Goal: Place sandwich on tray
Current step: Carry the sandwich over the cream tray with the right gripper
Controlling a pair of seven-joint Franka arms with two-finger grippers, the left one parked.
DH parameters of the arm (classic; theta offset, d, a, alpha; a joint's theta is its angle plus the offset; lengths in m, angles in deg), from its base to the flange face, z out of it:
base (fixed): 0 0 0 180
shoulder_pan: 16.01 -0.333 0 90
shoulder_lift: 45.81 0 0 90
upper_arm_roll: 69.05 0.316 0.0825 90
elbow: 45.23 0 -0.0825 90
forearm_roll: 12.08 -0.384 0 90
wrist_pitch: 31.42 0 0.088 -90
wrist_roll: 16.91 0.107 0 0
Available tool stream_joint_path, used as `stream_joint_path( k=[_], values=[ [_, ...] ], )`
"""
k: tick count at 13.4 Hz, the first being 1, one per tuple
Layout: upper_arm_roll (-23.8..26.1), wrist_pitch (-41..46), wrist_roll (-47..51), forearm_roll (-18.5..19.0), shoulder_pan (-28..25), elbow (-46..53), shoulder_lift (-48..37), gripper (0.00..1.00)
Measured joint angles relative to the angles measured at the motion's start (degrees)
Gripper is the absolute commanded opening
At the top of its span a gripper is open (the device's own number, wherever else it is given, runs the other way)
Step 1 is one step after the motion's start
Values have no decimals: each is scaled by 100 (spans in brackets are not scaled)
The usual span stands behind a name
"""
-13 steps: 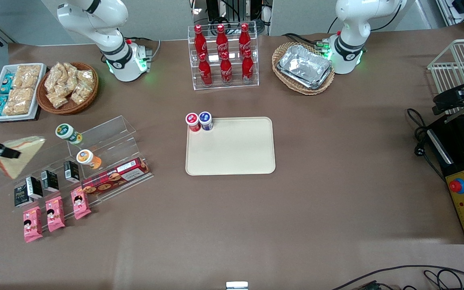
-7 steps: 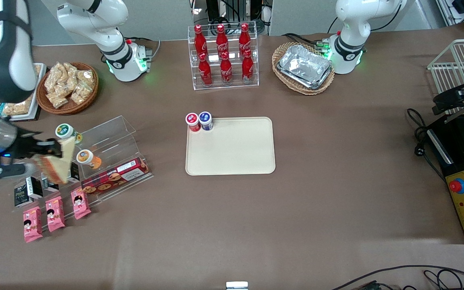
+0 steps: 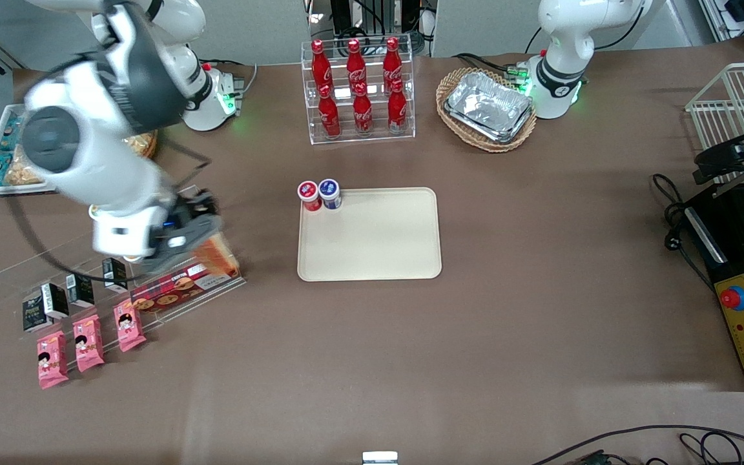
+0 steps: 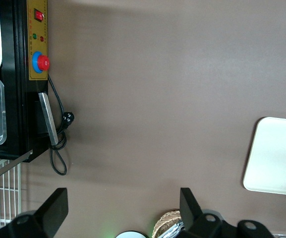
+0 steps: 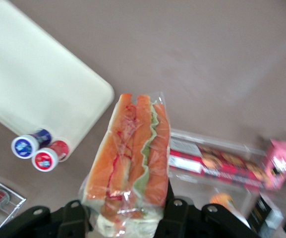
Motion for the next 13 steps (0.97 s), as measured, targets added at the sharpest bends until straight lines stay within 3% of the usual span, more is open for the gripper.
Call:
stream_joint_path(
  k=[4, 8, 13],
  values=[
    [305, -578, -606, 25, -747, -10, 519, 52],
    [315, -1125, -685, 652, -1691, -13, 1165, 52],
    [312, -1908, -743, 1462, -2242, -12, 1818, 52]
  ],
)
